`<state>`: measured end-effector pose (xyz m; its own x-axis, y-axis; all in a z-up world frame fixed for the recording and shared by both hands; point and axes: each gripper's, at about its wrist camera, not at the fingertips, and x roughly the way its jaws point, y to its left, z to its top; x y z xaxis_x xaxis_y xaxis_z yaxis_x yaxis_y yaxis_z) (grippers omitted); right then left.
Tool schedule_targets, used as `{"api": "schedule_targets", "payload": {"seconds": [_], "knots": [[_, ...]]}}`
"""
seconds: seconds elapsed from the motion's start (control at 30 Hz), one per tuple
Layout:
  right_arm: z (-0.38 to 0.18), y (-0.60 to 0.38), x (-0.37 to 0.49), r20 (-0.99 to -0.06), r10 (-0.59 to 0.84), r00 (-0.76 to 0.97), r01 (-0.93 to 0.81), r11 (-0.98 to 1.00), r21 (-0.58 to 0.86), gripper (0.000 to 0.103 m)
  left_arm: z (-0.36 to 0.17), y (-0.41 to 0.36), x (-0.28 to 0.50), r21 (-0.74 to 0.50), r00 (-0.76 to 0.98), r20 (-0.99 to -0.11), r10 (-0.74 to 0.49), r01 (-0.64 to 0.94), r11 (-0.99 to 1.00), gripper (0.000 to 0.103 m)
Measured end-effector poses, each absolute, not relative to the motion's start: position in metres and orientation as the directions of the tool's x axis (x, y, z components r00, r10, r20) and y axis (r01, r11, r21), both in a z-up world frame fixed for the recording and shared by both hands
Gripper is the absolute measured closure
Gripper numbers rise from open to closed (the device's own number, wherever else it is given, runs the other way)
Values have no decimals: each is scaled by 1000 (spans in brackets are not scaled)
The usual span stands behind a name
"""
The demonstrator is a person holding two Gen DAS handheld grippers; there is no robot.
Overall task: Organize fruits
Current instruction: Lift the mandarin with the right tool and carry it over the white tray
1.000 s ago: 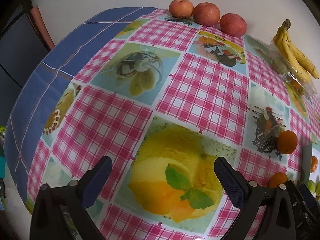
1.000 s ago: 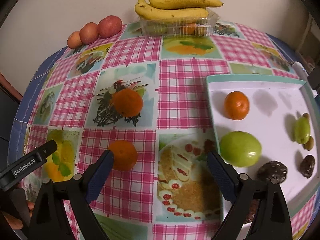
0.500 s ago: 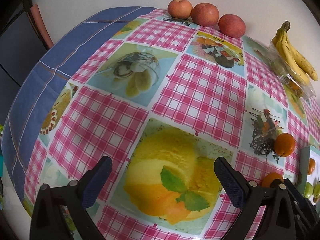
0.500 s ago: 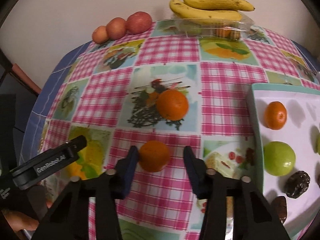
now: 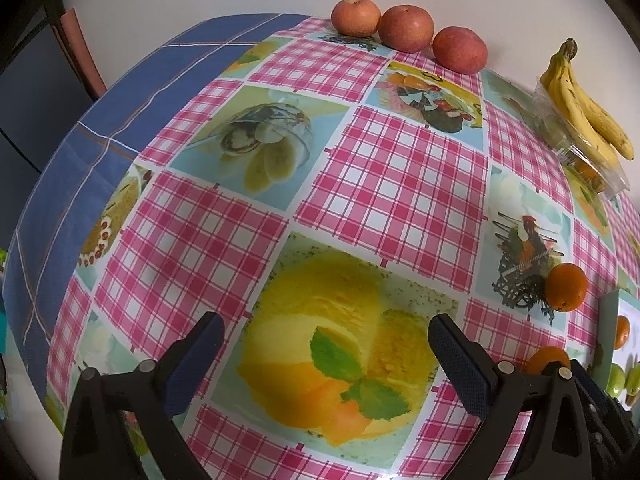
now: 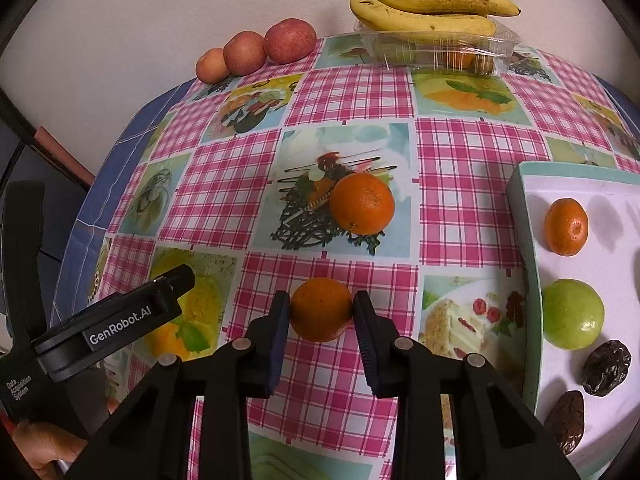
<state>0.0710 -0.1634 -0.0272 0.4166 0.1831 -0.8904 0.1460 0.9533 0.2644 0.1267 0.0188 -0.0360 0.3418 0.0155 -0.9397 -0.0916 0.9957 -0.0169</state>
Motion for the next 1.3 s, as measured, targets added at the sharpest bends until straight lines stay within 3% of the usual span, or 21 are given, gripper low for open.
{"api": "schedule_targets", "payload": {"seconds": [0.33, 0.47, 0.77, 1.3], "knots": [[-7, -191, 62, -874, 133, 467, 177, 955, 239, 70, -22, -1, 125, -159, 378, -917, -125, -60, 985, 2], [9, -214, 54, -853, 86, 514, 218, 949, 227, 70, -10, -30, 128, -210, 400, -892, -209, 41, 977, 18], [28, -265, 40, -821, -3, 570, 336, 913, 230, 70, -7, -83, 136, -321, 365, -855, -369, 185, 929, 44], [22, -289, 32, -825, -11, 565, 382, 890, 249, 70, -28, -110, 146, -398, 315, -841, -441, 194, 897, 63]]}}
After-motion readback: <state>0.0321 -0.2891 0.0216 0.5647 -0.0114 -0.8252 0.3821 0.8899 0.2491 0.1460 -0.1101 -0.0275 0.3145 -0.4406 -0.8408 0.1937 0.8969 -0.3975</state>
